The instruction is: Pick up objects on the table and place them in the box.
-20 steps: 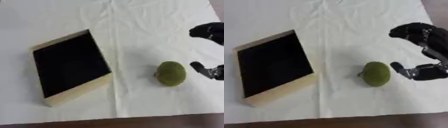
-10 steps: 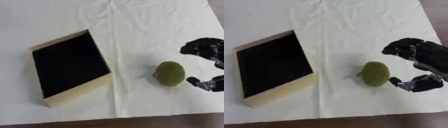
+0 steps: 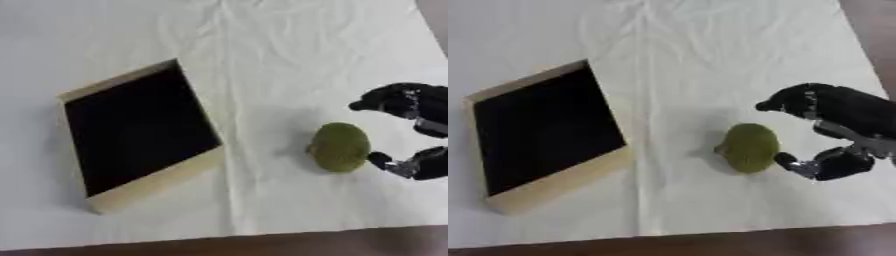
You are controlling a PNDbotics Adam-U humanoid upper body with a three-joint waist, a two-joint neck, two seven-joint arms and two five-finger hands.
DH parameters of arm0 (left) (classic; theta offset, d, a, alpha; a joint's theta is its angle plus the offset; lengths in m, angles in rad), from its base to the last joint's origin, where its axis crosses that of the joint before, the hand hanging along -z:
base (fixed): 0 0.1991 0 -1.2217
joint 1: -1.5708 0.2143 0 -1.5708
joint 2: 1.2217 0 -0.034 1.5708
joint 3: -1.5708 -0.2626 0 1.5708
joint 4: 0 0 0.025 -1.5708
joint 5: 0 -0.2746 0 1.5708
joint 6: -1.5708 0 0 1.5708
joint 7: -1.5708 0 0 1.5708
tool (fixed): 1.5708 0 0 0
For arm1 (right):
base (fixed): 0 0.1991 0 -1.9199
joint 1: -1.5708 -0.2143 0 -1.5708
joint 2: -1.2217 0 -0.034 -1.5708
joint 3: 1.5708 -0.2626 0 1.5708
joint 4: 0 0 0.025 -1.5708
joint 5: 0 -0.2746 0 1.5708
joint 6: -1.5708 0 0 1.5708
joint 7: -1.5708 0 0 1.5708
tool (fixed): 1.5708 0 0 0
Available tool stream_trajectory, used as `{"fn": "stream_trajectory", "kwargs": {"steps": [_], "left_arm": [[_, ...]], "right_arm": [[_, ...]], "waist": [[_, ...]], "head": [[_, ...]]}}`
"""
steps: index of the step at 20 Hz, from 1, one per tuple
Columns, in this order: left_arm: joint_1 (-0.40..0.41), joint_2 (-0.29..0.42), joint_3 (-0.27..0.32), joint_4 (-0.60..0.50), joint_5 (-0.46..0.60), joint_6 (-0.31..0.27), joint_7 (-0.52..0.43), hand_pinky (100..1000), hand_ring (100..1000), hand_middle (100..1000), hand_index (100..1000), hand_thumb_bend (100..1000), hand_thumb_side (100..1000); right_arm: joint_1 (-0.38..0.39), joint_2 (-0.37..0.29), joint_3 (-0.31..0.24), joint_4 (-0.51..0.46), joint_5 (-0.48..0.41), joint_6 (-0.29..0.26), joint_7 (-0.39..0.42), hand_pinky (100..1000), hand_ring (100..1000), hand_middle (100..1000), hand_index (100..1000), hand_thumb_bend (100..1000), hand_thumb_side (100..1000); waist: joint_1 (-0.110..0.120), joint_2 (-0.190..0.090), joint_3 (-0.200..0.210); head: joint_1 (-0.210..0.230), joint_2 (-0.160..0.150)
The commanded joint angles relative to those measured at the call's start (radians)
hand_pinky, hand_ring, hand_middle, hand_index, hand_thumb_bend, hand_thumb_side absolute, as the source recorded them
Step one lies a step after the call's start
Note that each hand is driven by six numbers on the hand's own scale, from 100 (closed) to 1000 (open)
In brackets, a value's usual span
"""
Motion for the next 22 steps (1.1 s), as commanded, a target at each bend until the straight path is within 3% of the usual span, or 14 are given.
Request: {"fn": "stream_trajectory", "kwargs": {"steps": [1,6,10,18,22], "left_arm": [[-0.011,0.018,0.001,-0.015,0.006,0.000,-0.004,579,647,658,722,942,804],[-0.014,0.016,-0.001,-0.015,0.008,0.000,-0.008,579,647,658,722,944,804],[-0.014,0.015,-0.002,-0.015,0.009,0.001,-0.009,578,647,658,722,943,804],[-0.015,0.014,-0.003,-0.015,0.010,0.002,-0.012,577,647,659,721,944,803],[-0.017,0.013,-0.005,-0.015,0.011,0.002,-0.014,577,648,659,721,942,803]], "right_arm": [[-0.021,-0.041,0.004,-0.015,-0.056,0.047,0.050,903,913,823,975,175,294],[-0.053,-0.035,0.028,-0.015,-0.133,0.125,0.127,910,922,834,982,216,222],[-0.075,-0.033,0.034,-0.015,-0.191,0.174,0.174,910,921,835,981,204,243],[-0.105,-0.048,0.024,-0.015,-0.289,0.201,0.241,912,923,844,979,199,261],[-0.117,-0.054,0.033,-0.015,-0.301,0.181,0.280,913,924,841,976,215,255]], "waist": [[-0.012,-0.019,0.004],[-0.012,-0.014,0.010],[-0.011,-0.012,0.011],[-0.012,-0.010,0.014],[-0.014,-0.010,0.016]], "head": [[-0.008,-0.006],[-0.013,-0.005],[-0.014,-0.002],[-0.018,0.000],[-0.021,0.003]]}}
